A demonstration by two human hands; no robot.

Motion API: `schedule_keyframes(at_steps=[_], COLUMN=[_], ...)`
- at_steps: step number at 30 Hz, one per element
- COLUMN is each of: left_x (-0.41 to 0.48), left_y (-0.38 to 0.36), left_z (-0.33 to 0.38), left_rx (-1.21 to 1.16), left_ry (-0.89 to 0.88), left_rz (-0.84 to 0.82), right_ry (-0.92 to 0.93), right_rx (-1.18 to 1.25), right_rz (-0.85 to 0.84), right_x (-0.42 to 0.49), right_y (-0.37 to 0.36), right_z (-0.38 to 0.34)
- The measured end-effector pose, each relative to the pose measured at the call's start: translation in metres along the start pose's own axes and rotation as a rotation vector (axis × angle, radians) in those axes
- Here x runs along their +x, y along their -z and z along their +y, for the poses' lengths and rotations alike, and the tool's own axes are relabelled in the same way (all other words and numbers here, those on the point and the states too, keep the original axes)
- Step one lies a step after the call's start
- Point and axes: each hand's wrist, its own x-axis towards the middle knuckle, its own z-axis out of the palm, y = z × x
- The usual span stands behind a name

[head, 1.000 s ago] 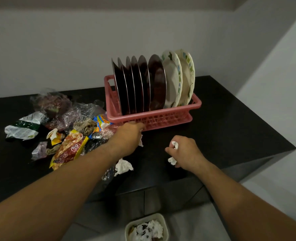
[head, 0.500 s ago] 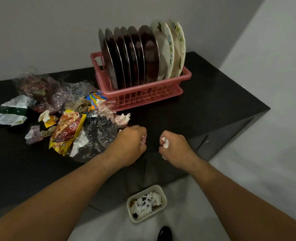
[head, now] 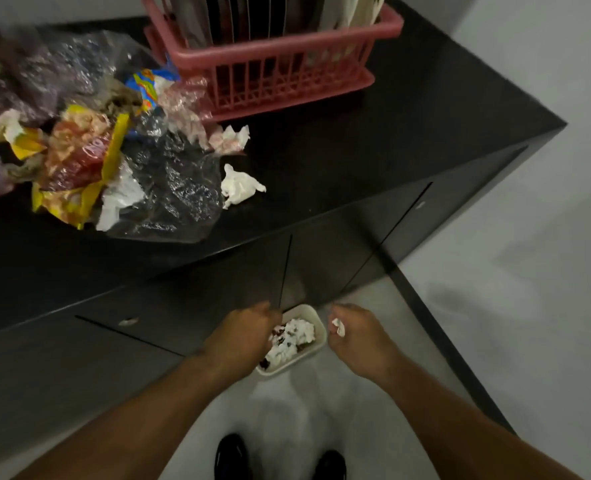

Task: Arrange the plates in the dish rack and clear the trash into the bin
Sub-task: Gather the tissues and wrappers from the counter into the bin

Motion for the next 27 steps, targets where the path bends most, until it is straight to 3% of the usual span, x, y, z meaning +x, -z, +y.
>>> schedule_keyframes(at_steps=[11, 16, 20, 27], left_x=[0.076, 0.118, 0.163, 0.223], left_y=[-0.239, -0.312, -0.356, -0.430], left_z=[-0.075, -0.113, -0.121, -0.123], left_rx=[-0.004, -0.033, -0.054, 0.060], left_ry=[0.135, 0.217, 0.245, 0.284], left_rz=[-0.020, -0.001, -0.013, -0.338], right_ry=[0.067, 0.068, 0.036, 0.150], right_rx=[-0.145, -0.207, -0.193, -0.111], right_rz=[-0.220, -0.290, -0.373, -0.169], right_x=[0.126, 0.184, 0.200, 0.182], right_y=[-0.212, -0.291, -0.322, -0.297], right_z=[0.144, 0.199, 0.236, 0.244])
